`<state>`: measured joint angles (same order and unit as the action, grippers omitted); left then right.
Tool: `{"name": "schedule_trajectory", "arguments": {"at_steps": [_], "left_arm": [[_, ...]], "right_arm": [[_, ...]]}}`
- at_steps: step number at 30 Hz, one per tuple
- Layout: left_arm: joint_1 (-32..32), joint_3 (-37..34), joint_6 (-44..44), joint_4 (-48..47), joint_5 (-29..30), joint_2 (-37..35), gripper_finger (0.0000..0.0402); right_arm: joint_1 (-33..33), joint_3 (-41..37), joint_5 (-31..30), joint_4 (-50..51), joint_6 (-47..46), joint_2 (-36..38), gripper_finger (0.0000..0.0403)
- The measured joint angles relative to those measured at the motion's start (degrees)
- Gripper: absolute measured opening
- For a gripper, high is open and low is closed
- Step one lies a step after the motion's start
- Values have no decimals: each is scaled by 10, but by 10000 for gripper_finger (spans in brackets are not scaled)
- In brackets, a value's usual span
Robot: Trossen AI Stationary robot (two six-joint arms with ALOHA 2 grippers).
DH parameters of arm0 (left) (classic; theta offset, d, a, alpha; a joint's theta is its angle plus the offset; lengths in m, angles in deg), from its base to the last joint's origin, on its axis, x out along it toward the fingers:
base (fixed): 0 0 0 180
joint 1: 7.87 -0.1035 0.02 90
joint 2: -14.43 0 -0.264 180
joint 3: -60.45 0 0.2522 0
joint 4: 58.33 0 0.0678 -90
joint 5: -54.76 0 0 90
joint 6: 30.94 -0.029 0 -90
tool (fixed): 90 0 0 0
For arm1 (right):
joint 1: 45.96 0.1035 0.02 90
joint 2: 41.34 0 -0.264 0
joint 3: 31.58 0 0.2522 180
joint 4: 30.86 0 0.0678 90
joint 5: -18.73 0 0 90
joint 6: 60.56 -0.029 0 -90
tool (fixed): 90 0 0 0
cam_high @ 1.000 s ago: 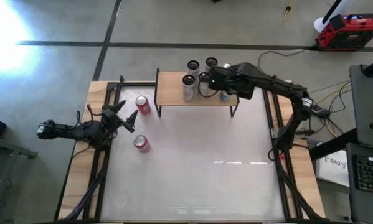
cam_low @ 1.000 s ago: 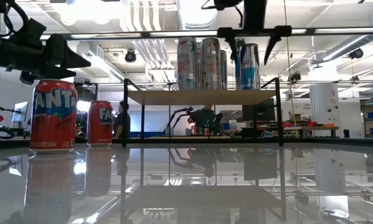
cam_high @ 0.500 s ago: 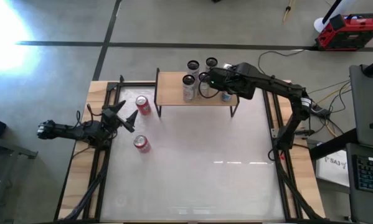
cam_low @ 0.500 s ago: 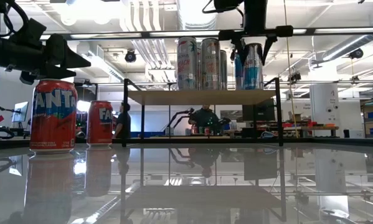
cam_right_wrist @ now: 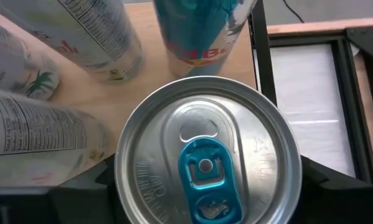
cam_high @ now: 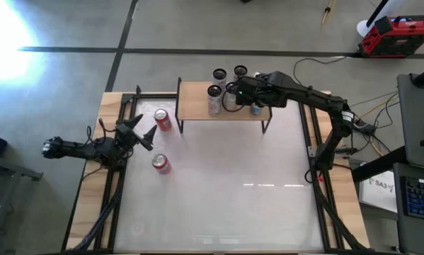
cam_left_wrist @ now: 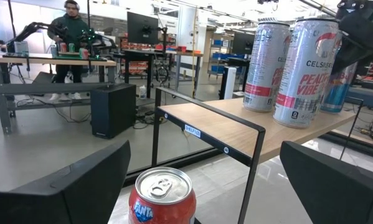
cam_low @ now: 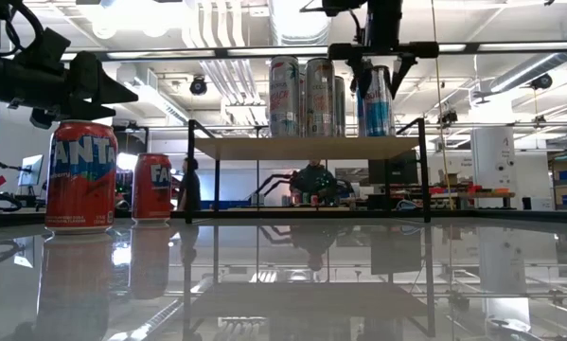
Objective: Place canned beverage on shelf
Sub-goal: Adjust the blue soda can, then adjust the white yellow soda can
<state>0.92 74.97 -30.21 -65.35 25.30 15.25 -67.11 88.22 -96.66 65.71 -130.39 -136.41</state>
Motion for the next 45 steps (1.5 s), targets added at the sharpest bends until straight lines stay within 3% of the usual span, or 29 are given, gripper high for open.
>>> {"name": "schedule_trajectory", "arguments": {"at_steps": [6,20,29,32,40,45], "left_arm": [[0,0,0,0,0,0,398],[0,0,0,0,0,0,398],[0,0,0,0,0,0,398],[0,0,0,0,0,0,398],[0,0,0,0,0,0,398],[0,0,0,0,0,0,398]], "right_arm": [[0,0,0,-2,19,0,238],[0,1,1,3,19,0,296],[1,6,-1,20,22,0,373],[3,19,14,48,3,0,395],[15,61,119,73,-4,9,399],[45,92,118,72,31,15,400]]}}
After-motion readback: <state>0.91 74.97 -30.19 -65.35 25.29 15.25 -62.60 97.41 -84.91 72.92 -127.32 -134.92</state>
